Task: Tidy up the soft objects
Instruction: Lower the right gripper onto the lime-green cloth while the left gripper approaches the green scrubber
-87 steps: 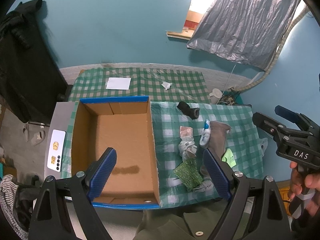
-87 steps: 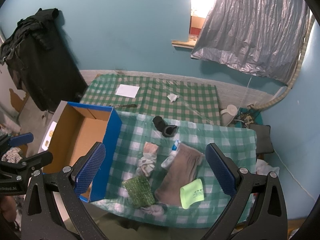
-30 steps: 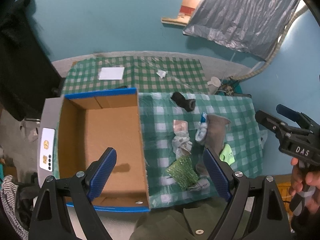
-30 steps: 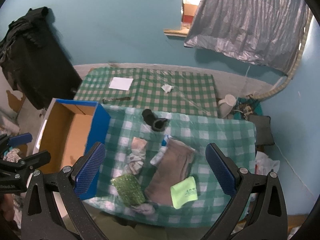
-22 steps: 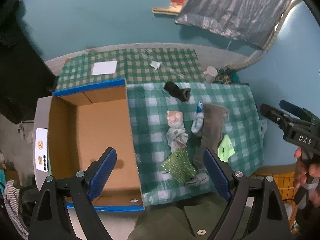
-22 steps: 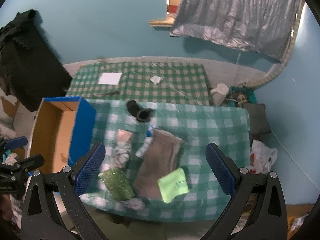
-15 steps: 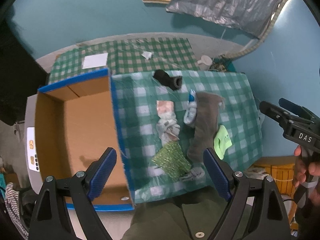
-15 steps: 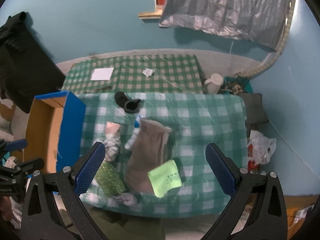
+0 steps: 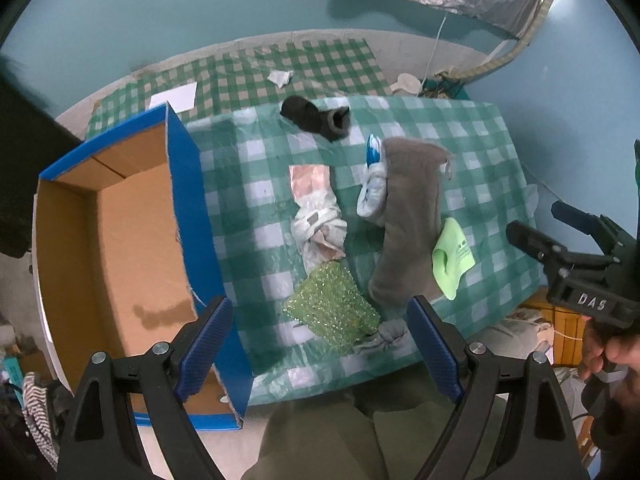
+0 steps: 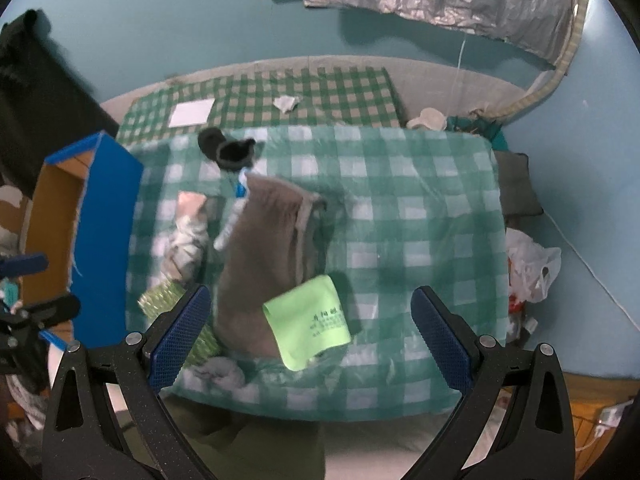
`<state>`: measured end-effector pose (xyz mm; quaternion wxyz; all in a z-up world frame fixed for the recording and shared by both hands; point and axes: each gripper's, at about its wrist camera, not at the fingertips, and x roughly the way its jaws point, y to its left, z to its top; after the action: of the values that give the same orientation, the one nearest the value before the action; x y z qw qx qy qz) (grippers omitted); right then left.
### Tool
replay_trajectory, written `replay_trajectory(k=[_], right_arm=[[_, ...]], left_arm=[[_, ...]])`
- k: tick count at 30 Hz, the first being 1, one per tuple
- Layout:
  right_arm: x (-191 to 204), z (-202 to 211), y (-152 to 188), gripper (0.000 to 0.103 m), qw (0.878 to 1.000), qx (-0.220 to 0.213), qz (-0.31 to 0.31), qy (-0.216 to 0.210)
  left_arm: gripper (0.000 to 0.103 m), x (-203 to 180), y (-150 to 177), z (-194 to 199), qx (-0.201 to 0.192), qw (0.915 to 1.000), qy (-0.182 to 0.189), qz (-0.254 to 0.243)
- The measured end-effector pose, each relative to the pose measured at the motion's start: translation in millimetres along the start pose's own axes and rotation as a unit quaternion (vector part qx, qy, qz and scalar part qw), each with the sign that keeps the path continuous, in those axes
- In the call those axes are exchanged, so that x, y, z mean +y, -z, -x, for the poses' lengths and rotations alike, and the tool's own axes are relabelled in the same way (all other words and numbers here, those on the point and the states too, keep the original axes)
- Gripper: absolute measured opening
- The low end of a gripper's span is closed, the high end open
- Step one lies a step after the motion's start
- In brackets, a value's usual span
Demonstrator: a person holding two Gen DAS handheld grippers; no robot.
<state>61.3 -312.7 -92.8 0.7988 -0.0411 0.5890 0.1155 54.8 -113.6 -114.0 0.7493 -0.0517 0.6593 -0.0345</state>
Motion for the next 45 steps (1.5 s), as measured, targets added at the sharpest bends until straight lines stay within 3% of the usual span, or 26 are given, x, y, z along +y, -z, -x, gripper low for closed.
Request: replay_trajectory(k=[23,38,45], right_arm=[[16,-93,30,0.100,0.993,0.067,0.095,-0.006],[16,-121,27,0.096,0.992,0.086,0.092,-0.005],[8,-131,25,0.078,0.989,0.105,0.098,-0.020]], left_arm=[[0.089,-8,14,-71,0.061,0.9974,-0.021,0.033],[0.089,-1,18,-95,0.088,0.9912,-0.035,0.092],[0.089,-2,17,-103,0.098,0.9887,-0.047,0.103]])
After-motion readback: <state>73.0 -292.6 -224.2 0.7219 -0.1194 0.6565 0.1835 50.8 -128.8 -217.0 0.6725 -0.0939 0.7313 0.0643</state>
